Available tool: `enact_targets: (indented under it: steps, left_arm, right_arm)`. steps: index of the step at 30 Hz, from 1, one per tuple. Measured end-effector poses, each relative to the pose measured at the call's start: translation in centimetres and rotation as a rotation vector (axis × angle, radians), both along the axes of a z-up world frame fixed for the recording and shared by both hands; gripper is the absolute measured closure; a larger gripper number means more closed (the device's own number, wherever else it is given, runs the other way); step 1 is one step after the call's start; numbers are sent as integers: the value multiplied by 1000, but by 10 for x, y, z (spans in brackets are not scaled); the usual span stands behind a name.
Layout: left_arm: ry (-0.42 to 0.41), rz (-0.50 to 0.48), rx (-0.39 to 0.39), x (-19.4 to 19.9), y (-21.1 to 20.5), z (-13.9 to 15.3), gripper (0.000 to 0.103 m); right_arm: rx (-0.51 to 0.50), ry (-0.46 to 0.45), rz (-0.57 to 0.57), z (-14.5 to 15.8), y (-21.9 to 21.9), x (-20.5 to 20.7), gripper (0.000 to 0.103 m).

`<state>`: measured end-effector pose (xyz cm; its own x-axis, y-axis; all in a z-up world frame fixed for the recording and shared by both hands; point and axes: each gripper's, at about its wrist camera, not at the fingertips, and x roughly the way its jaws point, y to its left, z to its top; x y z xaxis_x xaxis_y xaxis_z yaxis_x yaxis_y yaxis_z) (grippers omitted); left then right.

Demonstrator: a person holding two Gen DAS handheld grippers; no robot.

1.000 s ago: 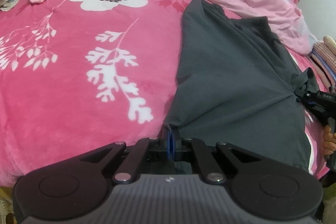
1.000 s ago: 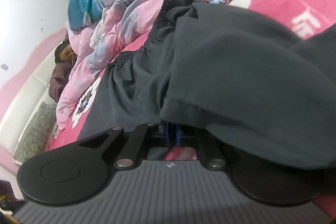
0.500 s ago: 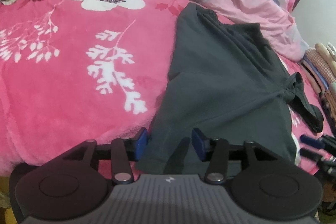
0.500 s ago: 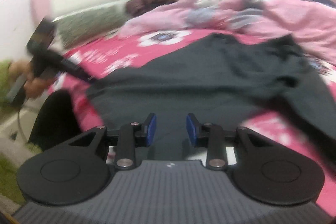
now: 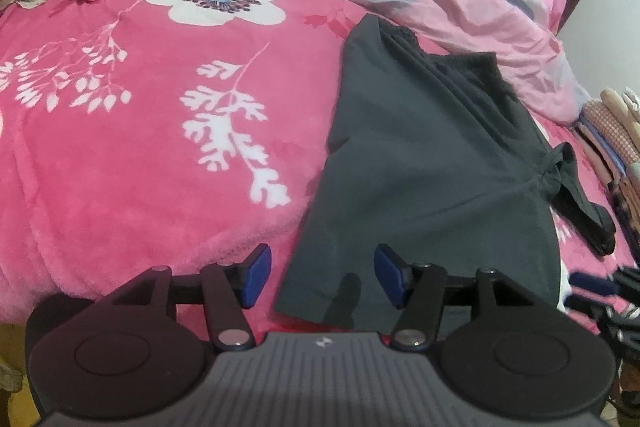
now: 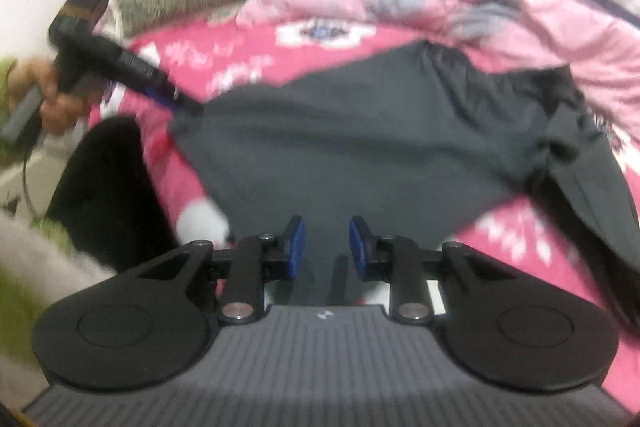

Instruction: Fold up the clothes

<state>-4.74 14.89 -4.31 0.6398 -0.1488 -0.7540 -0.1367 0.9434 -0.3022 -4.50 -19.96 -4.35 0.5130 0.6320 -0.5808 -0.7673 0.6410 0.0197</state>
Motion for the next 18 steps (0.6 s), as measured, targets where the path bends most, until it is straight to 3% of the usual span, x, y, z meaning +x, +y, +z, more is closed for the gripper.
enact_targets:
  steps: [4,9,13,15,18]
  left_arm:
    - [-17,4,19,0,-2,5,44]
    - [-19,7,62,1,-3,7,43]
    - [-23,7,79,6,-1,9,43]
    - [-33,11,87,12,-1,12,43]
    - [-47,6,104,22,-6,18,43]
  right_arm:
    - [40,9,-43,0,14,21,79]
    - [-109,146,-95,-33,12,36,80]
    - [-165,137,-98,-19,-4,15,80]
    - [-152,111,-110,-6,-5,14,80]
    - [-43,78,-117,10,1,22,80]
